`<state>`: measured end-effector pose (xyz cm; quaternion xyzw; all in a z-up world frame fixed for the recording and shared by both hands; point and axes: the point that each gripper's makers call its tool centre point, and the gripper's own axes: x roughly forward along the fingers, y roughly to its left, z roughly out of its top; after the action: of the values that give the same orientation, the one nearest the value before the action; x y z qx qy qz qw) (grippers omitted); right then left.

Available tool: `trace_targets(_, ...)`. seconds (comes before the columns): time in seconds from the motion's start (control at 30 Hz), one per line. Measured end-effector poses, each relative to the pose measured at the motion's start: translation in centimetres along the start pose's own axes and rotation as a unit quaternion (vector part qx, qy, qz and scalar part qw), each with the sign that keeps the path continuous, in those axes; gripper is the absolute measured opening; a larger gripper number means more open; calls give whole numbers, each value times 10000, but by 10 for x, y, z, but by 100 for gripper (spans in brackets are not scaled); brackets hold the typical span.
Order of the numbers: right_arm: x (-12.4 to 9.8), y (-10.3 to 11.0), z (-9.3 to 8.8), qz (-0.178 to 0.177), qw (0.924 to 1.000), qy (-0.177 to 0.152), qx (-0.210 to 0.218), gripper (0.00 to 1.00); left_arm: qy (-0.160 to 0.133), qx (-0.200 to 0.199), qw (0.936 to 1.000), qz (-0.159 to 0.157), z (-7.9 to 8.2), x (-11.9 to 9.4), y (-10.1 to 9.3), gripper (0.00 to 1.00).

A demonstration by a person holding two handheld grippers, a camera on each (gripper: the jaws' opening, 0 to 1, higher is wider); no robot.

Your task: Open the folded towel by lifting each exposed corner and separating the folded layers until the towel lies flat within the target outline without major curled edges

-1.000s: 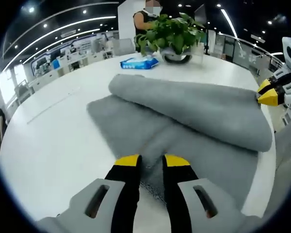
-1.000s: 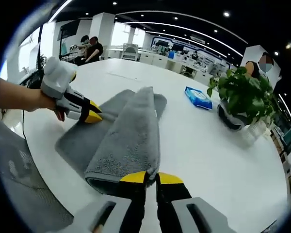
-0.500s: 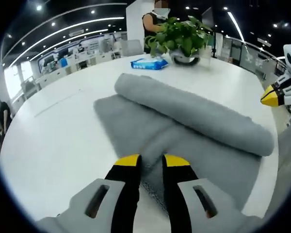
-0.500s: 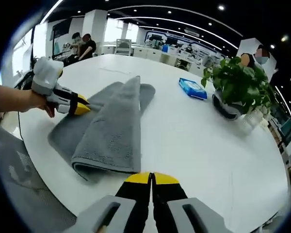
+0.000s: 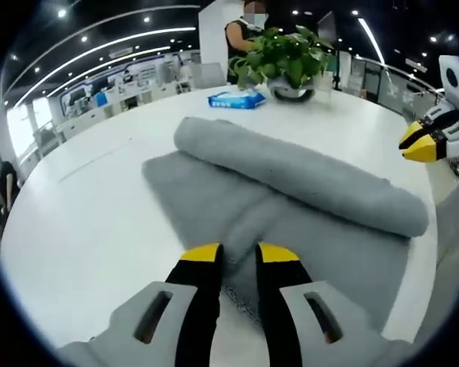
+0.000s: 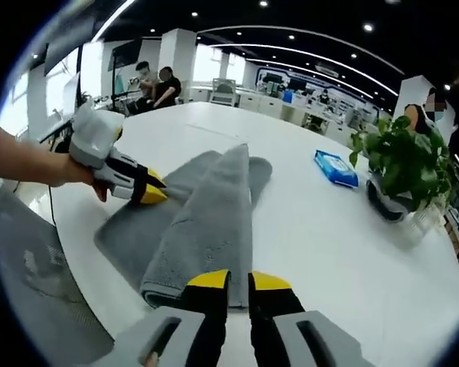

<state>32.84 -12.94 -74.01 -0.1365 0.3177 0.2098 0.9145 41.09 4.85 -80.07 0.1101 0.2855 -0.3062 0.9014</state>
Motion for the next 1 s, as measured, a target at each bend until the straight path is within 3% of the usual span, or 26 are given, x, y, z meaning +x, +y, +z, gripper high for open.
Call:
trace_targets(0.37, 40, 13, 12, 486, 9987, 156, -96, 18, 168, 255, 9991, -297, -5, -6, 8, 16)
trace_targets(0.73, 85, 32, 19, 939, 9954, 182, 108, 26, 226, 101, 9989, -408, -16, -19, 23, 16)
trace_targets(0.9, 94, 36, 19, 1061, 9939, 194, 220, 29, 276, -52, 9981, -549, -19, -22, 29, 15)
trace_targets(1.0, 97, 41, 18, 1198, 9919, 223, 370, 26, 255, -174, 9979, -564, -19, -22, 29, 15)
